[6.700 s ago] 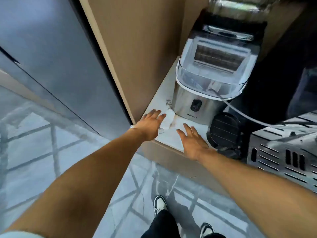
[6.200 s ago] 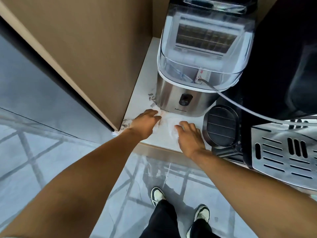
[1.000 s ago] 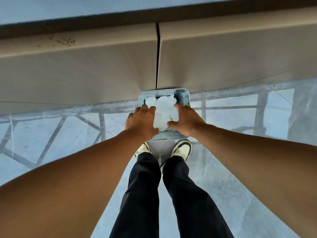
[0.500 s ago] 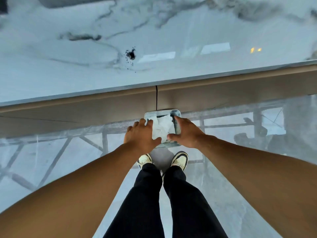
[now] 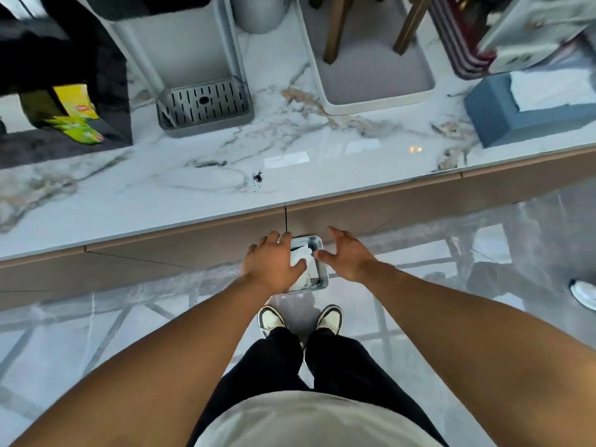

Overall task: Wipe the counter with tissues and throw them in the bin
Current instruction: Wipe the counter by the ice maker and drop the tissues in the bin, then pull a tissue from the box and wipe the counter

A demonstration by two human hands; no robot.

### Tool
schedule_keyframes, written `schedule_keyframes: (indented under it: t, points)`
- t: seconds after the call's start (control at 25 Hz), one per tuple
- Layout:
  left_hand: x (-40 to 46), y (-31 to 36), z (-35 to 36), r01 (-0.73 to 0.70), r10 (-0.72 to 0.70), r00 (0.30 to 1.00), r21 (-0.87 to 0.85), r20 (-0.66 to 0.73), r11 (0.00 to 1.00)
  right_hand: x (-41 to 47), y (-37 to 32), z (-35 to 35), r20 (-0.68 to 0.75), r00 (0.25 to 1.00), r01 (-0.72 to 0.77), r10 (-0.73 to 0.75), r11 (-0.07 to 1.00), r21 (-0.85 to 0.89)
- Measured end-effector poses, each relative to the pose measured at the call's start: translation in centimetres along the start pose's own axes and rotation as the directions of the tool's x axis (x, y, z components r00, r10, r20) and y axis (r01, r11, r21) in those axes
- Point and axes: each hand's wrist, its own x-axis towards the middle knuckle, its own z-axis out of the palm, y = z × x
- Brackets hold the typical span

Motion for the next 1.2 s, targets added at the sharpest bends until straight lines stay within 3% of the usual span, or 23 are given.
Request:
schedule_keyframes:
  t: [0.32, 0.76, 0.96, 1.2]
  points:
    - [-0.4, 2.7, -5.2, -0.131, 0.129, 0.988, -0.011, -0.079, 0.991, -3.4, -1.8, -4.3, -0.137, 0.989, -0.059, 0.060, 0.998, 0.011]
    - [2.8, 8.2, -8.8, -0.328, 0.345, 0.934, 0.155, -0.096, 0.932, -6.1, 1.3, -10.5, -0.327, 0.937, -0.099, 0.122, 0.991, 0.087]
    - [5.5, 14.1, -9.9, -0.345, 0.363, 0.925, 0.152, -0.116, 0.926, -5.7, 5.8, -15.5, -0.361, 0.927, -0.073, 0.102, 0.993, 0.092]
    - [10.7, 26.1, -11.6, -0.325, 0.347, 0.924, 0.145, -0.163, 0.934, -4.2, 12.7, -25.5, -0.519, 0.853, -0.017, 0.049, 0.998, 0.067]
